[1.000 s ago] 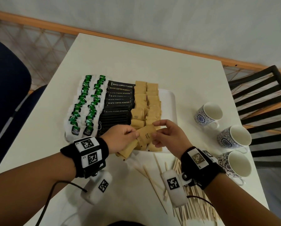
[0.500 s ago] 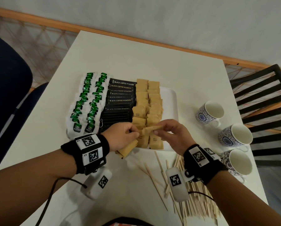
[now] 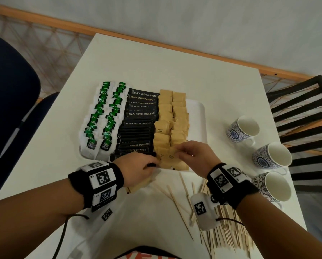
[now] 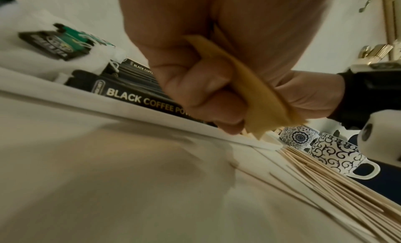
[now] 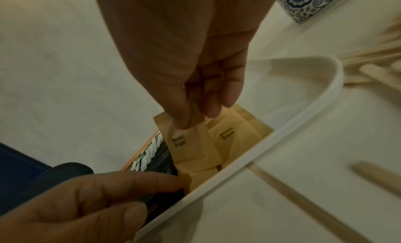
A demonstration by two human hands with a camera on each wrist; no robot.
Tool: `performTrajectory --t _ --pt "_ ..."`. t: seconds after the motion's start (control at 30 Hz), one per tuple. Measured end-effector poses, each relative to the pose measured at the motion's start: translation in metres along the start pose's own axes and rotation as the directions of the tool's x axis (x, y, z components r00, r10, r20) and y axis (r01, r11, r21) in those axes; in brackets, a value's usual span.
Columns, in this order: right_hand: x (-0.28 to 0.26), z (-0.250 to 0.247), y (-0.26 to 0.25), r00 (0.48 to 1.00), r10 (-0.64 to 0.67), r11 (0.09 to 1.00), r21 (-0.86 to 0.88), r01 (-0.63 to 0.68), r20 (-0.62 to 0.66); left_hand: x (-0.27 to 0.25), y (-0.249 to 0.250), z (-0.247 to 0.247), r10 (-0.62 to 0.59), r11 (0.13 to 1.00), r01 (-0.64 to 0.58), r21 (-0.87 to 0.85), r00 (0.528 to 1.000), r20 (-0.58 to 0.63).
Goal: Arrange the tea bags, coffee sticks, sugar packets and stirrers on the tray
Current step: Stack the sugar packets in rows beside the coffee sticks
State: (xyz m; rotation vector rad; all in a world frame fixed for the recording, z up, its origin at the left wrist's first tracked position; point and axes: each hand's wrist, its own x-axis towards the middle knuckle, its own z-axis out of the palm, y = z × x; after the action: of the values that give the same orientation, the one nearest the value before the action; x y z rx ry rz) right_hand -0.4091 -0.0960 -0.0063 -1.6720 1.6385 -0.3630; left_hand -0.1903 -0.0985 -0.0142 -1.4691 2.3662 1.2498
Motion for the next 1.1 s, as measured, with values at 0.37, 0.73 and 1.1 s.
performTrajectory --t 0.37,0.73,1.1 --pt "0.013 0.009 -0.022 0.997 -0.031 0.963 -0.266 0.048 0.069 0.002 -0.006 -0.009 -0.076 0.975 0.045 -0.219 0.988 -0.133" --pt "0.023 0.022 -0.016 0.996 -0.077 0.952 -0.293 0.084 0.033 0.000 -0.014 -0.035 -0.255 0.823 0.229 -0.521 0.967 0.021" --pt "0.009 0.018 -0.019 0.993 -0.087 0.989 0.112 0.095 -0.075 0.006 -0.003 -0.030 -0.176 0.630 0.095 -0.770 0.984 -0.023"
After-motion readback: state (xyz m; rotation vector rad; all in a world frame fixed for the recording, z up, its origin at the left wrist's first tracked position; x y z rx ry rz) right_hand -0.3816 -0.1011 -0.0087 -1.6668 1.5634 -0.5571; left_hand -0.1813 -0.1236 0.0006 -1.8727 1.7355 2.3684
